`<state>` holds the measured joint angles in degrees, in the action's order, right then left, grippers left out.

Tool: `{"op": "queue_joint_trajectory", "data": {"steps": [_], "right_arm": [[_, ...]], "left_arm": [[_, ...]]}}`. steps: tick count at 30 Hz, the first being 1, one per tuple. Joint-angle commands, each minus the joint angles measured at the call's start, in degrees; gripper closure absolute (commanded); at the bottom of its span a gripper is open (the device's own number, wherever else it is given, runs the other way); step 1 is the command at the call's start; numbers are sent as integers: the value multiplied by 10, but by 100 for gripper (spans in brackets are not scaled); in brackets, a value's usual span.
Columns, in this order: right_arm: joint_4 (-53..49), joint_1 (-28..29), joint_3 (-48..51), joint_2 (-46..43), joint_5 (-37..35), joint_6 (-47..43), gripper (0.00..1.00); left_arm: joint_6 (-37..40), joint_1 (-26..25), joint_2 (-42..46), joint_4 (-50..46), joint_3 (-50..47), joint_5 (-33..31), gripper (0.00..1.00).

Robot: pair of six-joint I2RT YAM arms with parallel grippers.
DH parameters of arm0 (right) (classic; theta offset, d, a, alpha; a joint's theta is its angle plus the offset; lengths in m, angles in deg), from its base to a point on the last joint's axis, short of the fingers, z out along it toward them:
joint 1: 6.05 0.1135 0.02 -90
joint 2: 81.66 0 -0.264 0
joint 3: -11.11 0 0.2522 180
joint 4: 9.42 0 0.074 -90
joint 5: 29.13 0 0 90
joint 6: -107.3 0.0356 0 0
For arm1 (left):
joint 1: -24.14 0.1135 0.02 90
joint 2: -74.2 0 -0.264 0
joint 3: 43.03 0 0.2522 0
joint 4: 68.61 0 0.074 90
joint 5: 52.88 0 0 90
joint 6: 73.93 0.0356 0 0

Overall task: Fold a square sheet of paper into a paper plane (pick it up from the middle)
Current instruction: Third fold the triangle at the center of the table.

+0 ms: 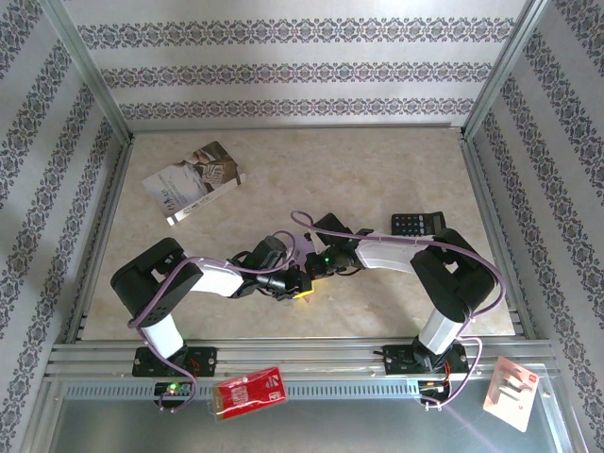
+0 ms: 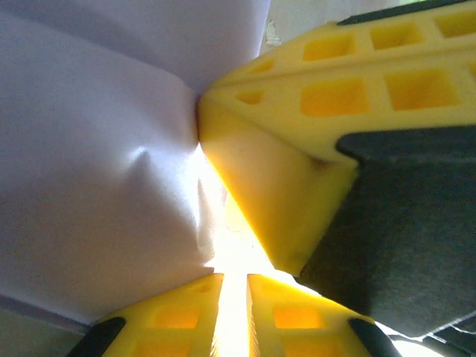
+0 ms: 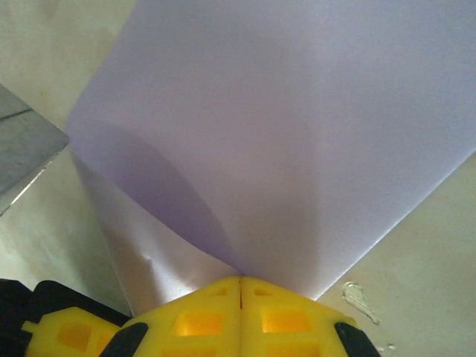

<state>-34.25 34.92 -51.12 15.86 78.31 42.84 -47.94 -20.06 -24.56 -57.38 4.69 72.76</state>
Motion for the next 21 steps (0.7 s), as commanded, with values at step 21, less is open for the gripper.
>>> {"op": "queue_joint_trajectory", "data": {"steps": [21], "right_arm": [[-29,-1,19,13,-14,8,100]], "left_arm": [[-8,-19,53,-12,-31,-9,80]]}}
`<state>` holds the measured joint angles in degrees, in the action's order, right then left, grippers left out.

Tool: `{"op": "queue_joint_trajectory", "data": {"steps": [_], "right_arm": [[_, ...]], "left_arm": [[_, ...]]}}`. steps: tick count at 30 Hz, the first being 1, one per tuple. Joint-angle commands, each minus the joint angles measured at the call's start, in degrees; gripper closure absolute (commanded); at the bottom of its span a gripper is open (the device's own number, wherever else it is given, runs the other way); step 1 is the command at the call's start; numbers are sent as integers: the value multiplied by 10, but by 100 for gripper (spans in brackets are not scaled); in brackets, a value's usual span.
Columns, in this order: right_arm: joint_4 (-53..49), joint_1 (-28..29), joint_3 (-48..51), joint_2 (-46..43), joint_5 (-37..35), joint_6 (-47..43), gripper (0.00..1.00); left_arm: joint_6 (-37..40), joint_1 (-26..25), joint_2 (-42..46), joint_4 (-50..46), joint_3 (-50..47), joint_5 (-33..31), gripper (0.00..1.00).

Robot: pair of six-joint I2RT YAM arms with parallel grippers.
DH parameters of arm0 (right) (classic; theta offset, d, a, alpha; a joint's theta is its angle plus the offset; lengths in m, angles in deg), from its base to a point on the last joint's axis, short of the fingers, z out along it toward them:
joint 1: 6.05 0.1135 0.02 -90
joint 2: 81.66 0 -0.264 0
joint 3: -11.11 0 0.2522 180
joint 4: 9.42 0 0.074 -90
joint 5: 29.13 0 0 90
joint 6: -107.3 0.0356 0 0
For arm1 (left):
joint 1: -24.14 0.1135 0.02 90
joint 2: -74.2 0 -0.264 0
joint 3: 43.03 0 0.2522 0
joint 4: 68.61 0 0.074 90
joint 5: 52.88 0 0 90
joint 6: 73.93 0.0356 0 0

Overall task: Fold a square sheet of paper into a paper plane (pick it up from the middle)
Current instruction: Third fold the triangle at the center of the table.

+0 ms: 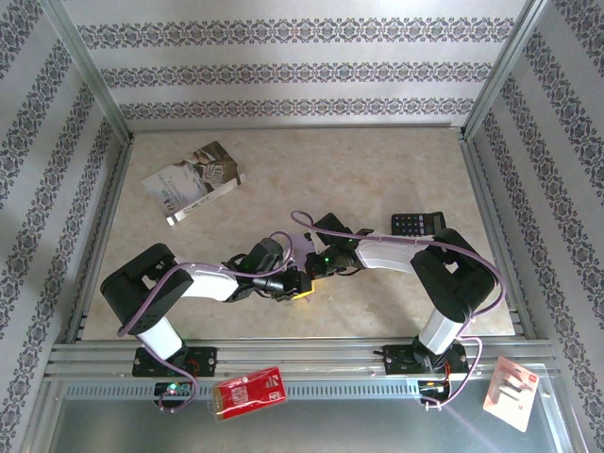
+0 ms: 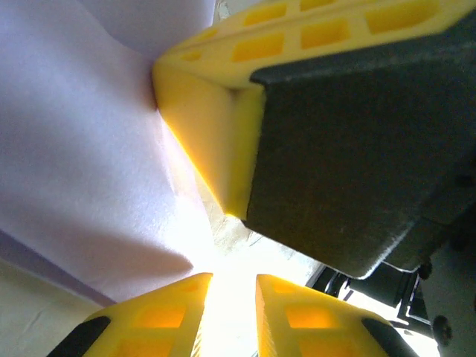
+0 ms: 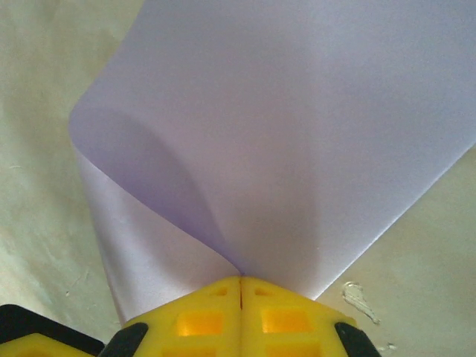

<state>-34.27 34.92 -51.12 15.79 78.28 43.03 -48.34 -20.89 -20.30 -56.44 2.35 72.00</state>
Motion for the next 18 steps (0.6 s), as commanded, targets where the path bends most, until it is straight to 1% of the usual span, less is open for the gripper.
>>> {"op": "queue_joint_trajectory", "data": {"steps": [1,13,18], "right_arm": [[-28,-2,19,14,-14,6,100],[-28,-1,21,13,-13,8,100],[-27,-1,22,14,-14,8,100]], "left_arm": [[-4,-12,9,-20,-7,0,80],[-6,-18,-52,3,-4,10,83],[-8,-20,-41,12,-6,13,83]]}}
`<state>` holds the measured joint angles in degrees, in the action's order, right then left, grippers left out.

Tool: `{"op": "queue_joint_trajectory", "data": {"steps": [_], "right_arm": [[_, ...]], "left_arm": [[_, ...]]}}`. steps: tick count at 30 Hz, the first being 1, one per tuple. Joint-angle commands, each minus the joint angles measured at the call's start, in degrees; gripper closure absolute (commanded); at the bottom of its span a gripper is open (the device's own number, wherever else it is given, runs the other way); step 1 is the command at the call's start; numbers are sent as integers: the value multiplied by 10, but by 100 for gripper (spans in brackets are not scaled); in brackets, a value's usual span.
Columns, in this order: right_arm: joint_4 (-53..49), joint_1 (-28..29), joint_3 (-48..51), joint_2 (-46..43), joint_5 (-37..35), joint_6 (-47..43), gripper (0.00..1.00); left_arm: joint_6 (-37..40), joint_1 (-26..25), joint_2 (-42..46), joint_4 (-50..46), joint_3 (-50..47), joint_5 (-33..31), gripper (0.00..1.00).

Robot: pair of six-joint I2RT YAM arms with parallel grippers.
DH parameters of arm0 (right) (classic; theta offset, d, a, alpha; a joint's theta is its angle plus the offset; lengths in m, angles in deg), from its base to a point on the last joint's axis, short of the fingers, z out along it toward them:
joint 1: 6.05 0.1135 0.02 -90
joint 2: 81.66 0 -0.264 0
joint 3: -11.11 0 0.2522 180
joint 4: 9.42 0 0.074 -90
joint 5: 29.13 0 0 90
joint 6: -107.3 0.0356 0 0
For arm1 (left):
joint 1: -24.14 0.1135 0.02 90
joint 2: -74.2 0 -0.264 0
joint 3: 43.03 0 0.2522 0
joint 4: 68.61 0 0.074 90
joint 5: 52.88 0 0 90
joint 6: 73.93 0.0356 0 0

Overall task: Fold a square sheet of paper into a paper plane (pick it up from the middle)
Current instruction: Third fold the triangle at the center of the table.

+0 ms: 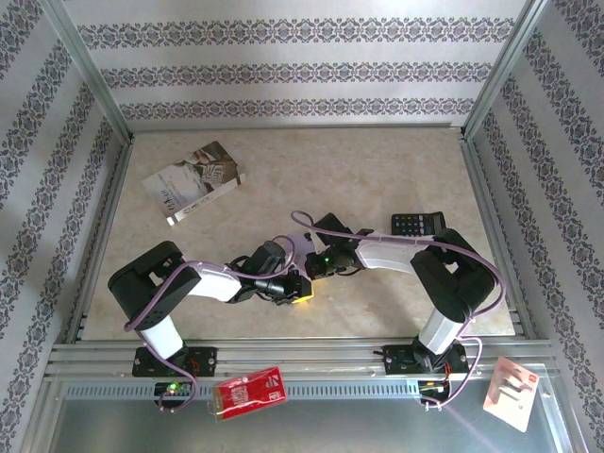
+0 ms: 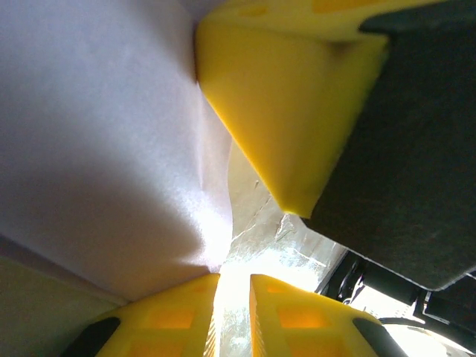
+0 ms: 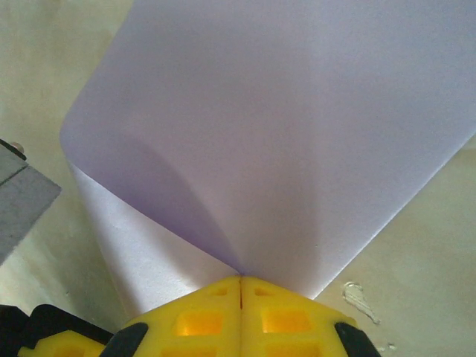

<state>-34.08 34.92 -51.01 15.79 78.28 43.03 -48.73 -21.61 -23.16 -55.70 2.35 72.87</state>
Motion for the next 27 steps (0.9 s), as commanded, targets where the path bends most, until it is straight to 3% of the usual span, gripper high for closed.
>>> {"op": "queue_joint_trajectory", "data": {"steps": [1,8,20,27], "right_arm": [[-31,-1,20,13,-14,8,100],[-30,-1,21,13,-13,8,100],[-27,1,26,10,-14,10,100],[-25,0,28,10,-15,10,100]], "left_arm": [[-1,-13,-6,0,-5,2,83],[12,-19,40,-32,-9,-14,84],[26,-31,-17,-80,25,-23,90],[52,-34,19,-142,40,-40,90]]}}
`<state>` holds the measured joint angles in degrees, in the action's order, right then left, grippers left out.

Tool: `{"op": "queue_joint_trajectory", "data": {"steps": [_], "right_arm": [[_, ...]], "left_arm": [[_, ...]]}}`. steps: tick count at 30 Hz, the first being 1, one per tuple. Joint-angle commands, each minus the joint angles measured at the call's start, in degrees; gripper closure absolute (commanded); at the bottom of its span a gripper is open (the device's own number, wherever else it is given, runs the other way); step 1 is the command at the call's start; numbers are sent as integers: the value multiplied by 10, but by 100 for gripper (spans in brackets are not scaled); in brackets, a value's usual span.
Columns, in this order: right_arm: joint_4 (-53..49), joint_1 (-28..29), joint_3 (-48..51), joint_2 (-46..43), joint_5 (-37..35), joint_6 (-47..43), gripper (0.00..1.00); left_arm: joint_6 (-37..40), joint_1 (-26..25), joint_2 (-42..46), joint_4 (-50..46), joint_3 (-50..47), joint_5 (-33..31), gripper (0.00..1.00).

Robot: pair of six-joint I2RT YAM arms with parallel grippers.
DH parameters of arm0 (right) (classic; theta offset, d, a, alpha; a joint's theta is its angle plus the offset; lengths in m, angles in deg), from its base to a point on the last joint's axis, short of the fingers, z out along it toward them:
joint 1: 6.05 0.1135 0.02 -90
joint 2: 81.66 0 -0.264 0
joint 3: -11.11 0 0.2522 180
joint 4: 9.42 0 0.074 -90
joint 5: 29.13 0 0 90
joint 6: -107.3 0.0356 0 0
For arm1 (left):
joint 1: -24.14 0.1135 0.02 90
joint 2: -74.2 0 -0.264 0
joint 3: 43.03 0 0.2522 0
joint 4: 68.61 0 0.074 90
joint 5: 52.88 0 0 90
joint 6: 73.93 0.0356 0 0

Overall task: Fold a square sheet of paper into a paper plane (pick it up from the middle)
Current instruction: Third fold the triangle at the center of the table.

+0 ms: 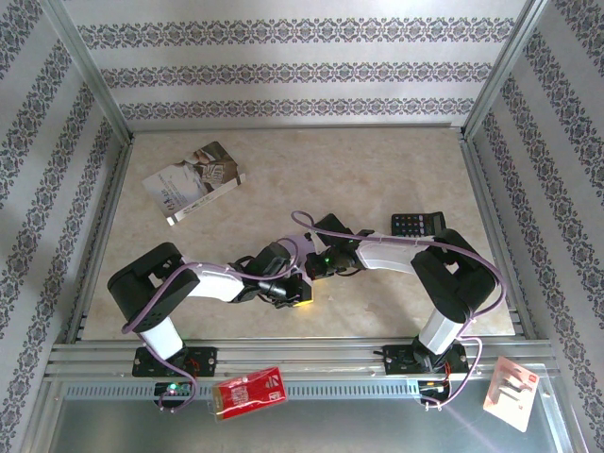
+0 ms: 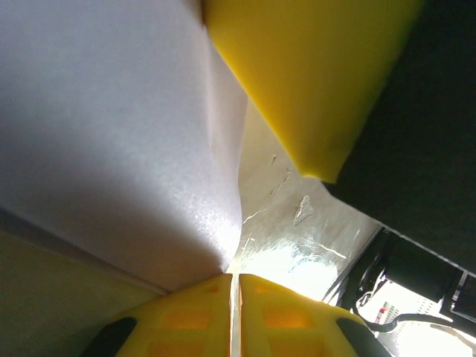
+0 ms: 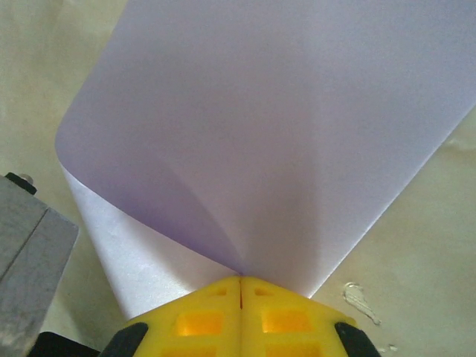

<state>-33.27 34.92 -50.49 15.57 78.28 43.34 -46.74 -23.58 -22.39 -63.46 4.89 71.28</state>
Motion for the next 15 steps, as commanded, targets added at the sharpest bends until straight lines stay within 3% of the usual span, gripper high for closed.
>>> {"op": "queue_joint_trajectory", "data": {"steps": [1,6,15], "right_arm": [[-33,1,23,12,-14,8,100],[-33,0,23,10,-14,8,100],[-35,1,25,7,-15,8,100]], "left_arm": [[38,-14,20,-74,19,-27,90],[41,-14,49,-79,25,-44,90],[50,-17,-4,-75,36,-40,91]]}}
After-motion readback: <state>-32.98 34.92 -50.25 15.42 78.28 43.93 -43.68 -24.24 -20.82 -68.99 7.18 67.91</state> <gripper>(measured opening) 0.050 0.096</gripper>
